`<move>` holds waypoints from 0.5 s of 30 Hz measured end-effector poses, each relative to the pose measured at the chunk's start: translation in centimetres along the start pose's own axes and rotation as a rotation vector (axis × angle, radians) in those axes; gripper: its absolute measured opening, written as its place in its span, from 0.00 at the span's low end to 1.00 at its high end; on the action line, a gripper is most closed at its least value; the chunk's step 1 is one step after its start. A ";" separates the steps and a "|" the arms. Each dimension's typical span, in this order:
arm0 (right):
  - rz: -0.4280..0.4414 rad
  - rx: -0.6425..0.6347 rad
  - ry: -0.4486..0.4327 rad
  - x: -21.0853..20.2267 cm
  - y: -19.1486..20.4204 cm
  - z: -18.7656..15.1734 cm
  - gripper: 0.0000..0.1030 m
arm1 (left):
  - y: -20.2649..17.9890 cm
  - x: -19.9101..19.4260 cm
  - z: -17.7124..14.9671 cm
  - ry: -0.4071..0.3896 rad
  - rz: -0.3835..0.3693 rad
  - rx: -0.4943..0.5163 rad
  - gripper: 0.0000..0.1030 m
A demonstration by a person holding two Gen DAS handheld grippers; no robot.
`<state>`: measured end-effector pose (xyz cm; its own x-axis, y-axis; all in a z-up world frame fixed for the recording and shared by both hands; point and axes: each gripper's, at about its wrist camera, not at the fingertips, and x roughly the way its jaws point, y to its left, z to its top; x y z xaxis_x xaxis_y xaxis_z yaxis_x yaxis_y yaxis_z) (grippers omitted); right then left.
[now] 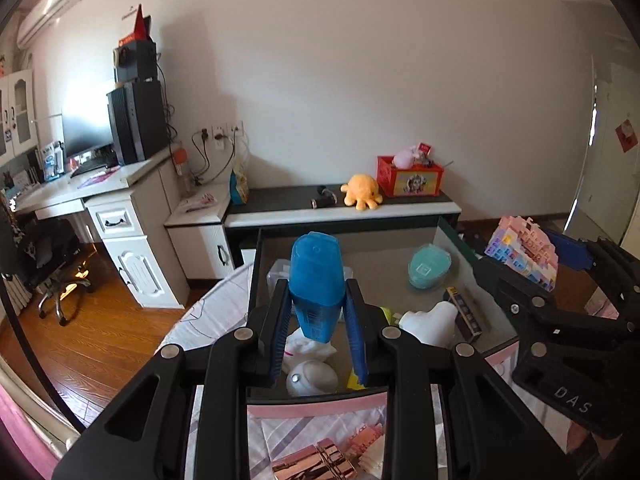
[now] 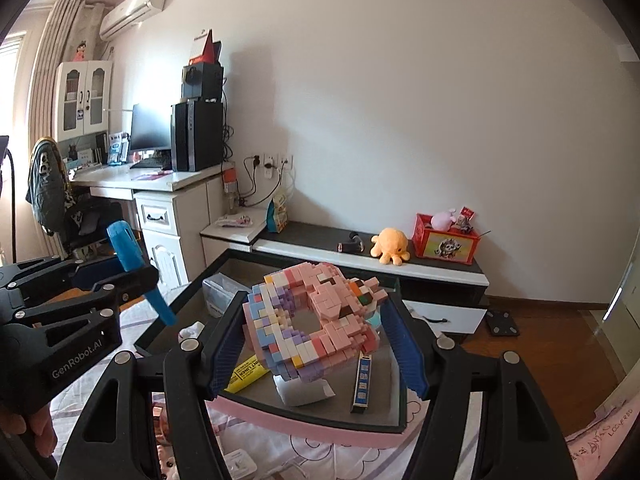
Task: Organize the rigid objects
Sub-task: 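Carry the highlighter and block figure into the pink box and open both grippers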
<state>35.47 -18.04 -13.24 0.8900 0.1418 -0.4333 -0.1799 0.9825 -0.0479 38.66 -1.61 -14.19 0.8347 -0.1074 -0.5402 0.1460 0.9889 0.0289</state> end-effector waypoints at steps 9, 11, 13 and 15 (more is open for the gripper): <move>0.051 -0.064 0.188 9.3 1.9 -2.8 0.66 | 0.5 6.1 -1.4 0.105 0.018 0.001 0.26; 0.053 -0.075 0.210 10.1 2.2 -3.2 0.66 | 0.5 6.7 -1.7 0.116 0.021 -0.001 0.26; 0.056 -0.076 0.220 10.4 2.3 -3.5 0.66 | 0.6 7.0 -2.0 0.132 0.024 -0.002 0.26; 0.062 -0.077 0.230 10.8 2.2 -3.7 0.66 | 0.5 7.2 -2.3 0.137 0.034 -0.001 0.35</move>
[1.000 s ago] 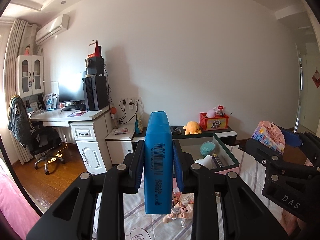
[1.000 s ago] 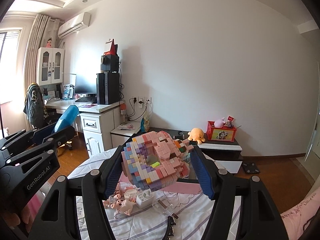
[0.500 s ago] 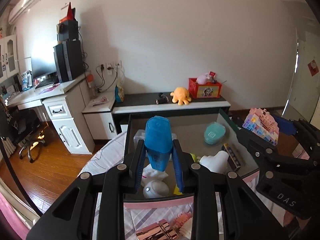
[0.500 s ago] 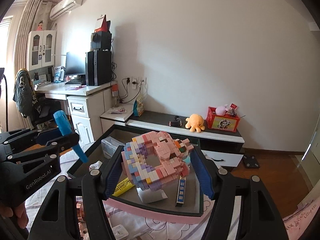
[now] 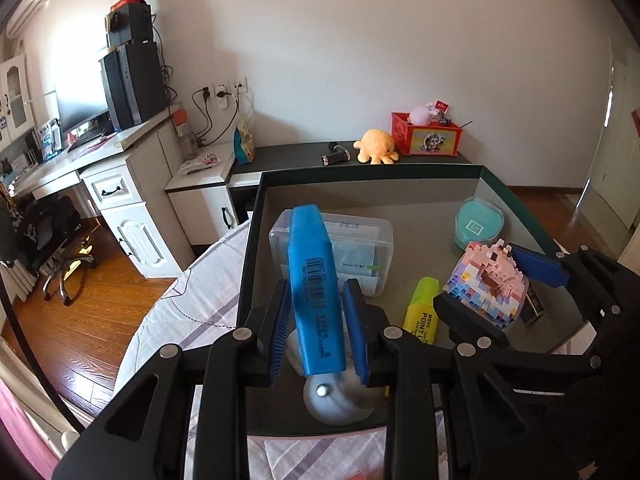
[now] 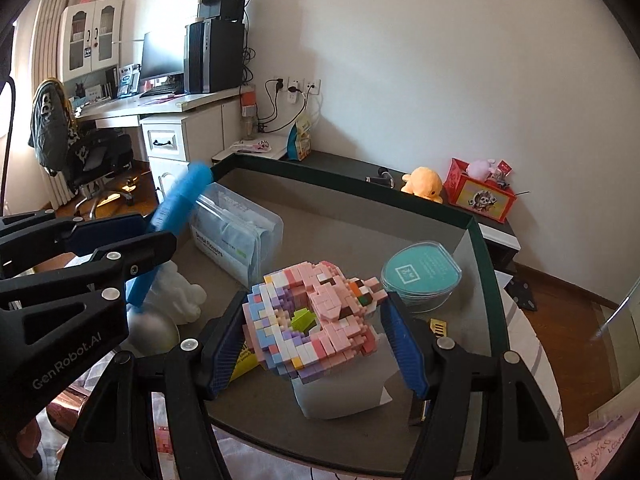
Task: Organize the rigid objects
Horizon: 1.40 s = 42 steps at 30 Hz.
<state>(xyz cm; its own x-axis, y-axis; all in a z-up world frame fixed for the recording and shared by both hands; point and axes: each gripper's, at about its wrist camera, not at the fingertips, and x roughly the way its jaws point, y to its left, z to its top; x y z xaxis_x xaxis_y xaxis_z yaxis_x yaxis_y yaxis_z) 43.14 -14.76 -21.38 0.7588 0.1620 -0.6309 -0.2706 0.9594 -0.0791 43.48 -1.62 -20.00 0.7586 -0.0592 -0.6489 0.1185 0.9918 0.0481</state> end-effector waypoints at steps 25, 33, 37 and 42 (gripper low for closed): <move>-0.035 0.133 -0.380 -24.6 2.0 -4.3 1.00 | 1.7 -26.6 -6.5 -0.408 0.127 -0.059 1.00; -0.074 0.138 -0.489 -33.2 4.1 -6.7 1.00 | 0.3 -34.4 -9.6 -0.511 0.087 -0.067 1.00; -0.103 0.134 -0.533 -36.1 4.7 -7.5 1.00 | -0.1 -36.9 -10.7 -0.541 0.098 -0.077 1.00; -0.109 0.136 -0.571 -38.5 5.3 -8.7 1.00 | -0.5 -39.1 -11.8 -0.568 0.103 -0.074 1.00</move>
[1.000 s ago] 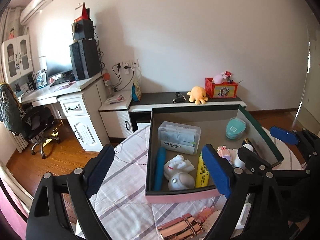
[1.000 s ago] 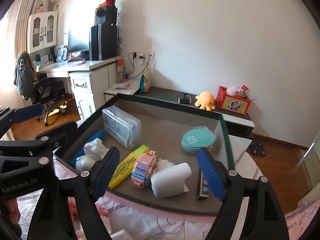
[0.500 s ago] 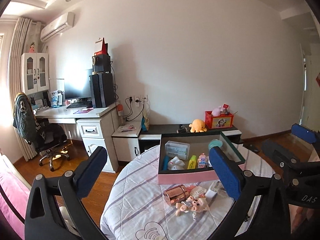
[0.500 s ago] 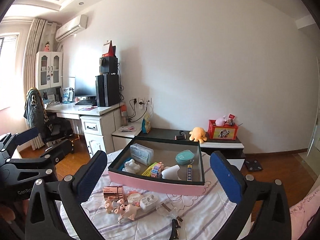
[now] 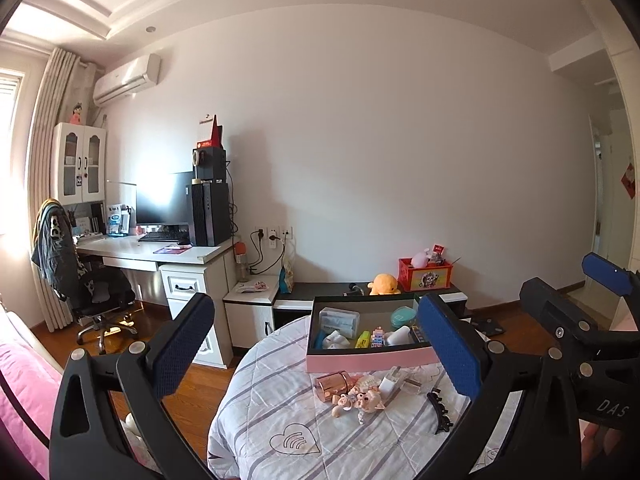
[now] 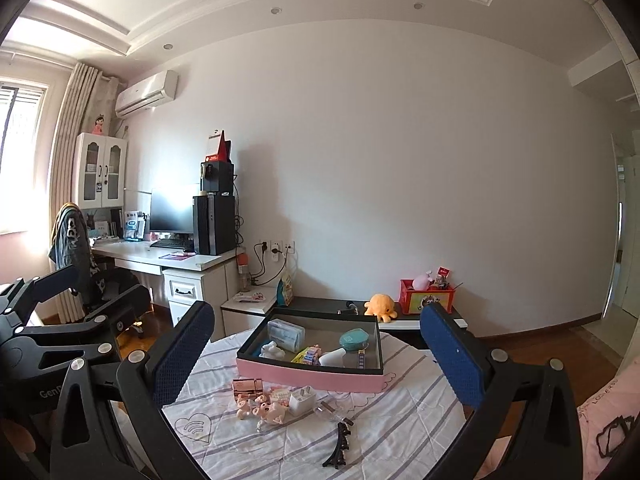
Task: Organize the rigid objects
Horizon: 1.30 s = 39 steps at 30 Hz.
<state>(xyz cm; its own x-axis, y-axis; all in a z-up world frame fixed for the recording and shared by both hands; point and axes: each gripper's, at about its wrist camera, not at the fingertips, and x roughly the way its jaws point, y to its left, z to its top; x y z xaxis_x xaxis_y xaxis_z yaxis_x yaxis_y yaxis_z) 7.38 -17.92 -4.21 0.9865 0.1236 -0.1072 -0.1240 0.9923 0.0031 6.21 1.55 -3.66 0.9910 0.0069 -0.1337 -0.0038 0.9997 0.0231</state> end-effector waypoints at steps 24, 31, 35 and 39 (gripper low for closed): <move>-0.013 0.028 0.107 3.1 -1.2 -3.9 1.00 | -0.7 5.2 -3.9 0.151 -0.043 0.013 1.00; -0.066 0.064 0.264 7.7 -3.5 -8.3 1.00 | 1.0 11.0 -8.4 0.344 -0.009 -0.014 1.00; -0.078 0.066 0.386 11.0 -4.5 -11.7 1.00 | 1.6 13.4 -11.0 0.433 0.015 -0.005 1.00; -0.048 0.079 0.515 14.5 -5.1 -15.2 1.00 | 2.3 15.4 -12.9 0.503 0.017 -0.007 1.00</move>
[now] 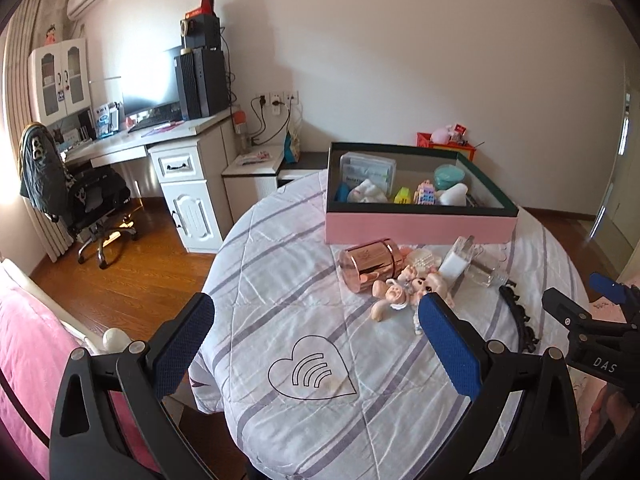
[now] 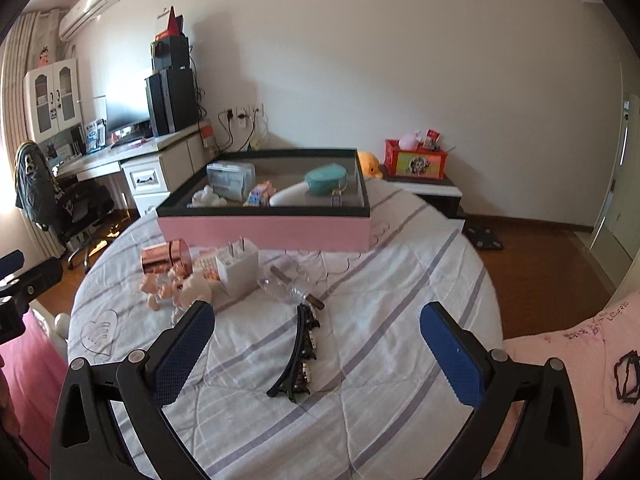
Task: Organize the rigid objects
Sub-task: 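Grasp the pig-eared doll figurine with the left gripper while the right grasps the black hair clip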
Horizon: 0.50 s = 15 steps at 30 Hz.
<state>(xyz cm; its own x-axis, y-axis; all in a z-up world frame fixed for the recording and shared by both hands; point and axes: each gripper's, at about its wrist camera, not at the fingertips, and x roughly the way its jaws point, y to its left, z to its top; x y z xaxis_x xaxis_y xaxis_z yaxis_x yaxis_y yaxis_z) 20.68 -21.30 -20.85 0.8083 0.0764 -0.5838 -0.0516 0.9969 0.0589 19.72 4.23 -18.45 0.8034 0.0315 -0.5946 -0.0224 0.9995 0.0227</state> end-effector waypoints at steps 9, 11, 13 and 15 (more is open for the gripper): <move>0.049 -0.052 0.207 7.4 0.7 -1.9 0.57 | -0.3 3.9 -0.4 0.084 -0.021 0.002 1.00; 0.057 -0.063 0.219 8.0 0.6 -2.3 0.54 | -0.5 4.5 -0.3 0.095 -0.031 0.002 1.00; 0.053 -0.079 0.217 8.0 0.5 -2.3 0.32 | -0.9 5.0 -0.3 0.104 -0.048 0.001 1.00; 0.064 -0.078 0.210 7.8 -0.3 -2.2 0.17 | -1.4 5.5 -0.3 0.113 -0.078 -0.003 1.00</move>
<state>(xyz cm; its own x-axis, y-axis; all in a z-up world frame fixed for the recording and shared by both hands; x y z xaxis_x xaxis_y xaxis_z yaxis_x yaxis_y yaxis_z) 25.74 -20.94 -27.16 0.6625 0.1333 -0.7371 -0.1505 0.9877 0.0434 24.01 2.98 -21.98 0.7305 -0.0461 -0.6813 0.0356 0.9989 -0.0295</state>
